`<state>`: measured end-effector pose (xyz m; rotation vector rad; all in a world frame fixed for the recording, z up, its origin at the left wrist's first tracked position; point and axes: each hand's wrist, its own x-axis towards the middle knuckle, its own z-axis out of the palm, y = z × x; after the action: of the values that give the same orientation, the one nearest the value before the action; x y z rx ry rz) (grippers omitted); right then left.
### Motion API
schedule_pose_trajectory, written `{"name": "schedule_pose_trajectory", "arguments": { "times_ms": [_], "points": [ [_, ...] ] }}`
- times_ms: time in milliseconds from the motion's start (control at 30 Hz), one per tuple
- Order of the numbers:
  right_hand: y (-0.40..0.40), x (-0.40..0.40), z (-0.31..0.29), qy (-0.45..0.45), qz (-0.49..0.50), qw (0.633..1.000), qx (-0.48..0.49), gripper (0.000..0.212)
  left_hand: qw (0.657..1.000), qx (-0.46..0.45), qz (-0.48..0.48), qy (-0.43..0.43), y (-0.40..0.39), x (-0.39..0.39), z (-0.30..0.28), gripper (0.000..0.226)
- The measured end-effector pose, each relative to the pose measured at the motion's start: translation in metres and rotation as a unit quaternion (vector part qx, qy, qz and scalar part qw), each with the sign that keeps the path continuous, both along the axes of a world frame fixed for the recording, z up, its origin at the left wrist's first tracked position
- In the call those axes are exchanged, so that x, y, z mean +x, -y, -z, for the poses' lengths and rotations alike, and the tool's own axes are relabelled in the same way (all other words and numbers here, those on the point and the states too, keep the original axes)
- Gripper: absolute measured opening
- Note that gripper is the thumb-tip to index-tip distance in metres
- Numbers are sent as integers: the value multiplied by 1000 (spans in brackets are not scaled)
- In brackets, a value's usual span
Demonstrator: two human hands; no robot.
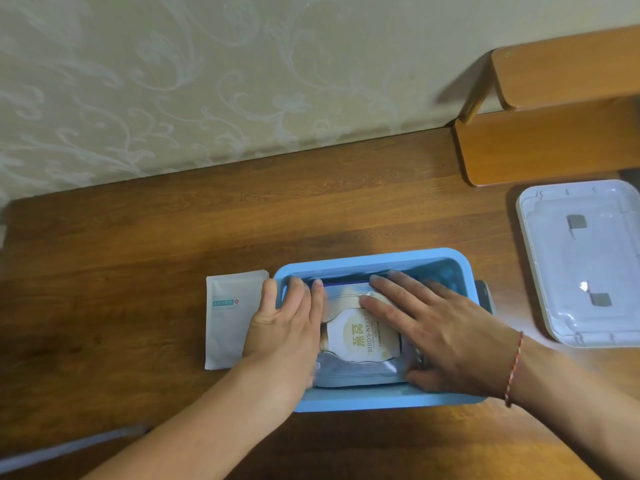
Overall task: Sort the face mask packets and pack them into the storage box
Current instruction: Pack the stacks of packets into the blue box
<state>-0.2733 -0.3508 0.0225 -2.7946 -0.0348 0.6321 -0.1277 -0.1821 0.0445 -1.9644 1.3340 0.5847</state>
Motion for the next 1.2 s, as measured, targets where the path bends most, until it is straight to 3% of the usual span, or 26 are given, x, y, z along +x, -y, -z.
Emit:
{"name": "schedule_pose_trajectory", "arguments": {
  "times_ms": [167,367,700,800,867,933,1033,1133,1200],
  "points": [
    [2,2,-3,-17,-8,999,49,107,999,-32,-9,-21,-10,5,-10,112],
    [0,8,0,-77,-17,996,30,110,999,-42,-25,-8,-16,-1,-5,103],
    [-1,0,-11,-46,-25,999,0,110,995,-57,-57,-51,-16,-1,-12,103],
    [1,-8,-20,-38,21,998,55,105,993,-47,-69,-82,-17,2,-19,102],
    [-4,-17,-20,28,91,989,109,94,989,-47,-88,-108,-14,4,-28,101],
    [-15,-28,-16,109,230,950,183,85,987,-52,-99,-118,-12,5,-37,95],
    [-32,-30,-19,100,432,854,271,88,983,-97,-116,-104,-10,-2,-43,88],
    [-41,-21,-15,64,524,786,322,86,972,-184,-99,-105,-2,-19,-38,91],
    [-42,-11,-9,48,559,735,379,63,956,-254,-75,-125,-2,-28,-22,78]
  ]
}}
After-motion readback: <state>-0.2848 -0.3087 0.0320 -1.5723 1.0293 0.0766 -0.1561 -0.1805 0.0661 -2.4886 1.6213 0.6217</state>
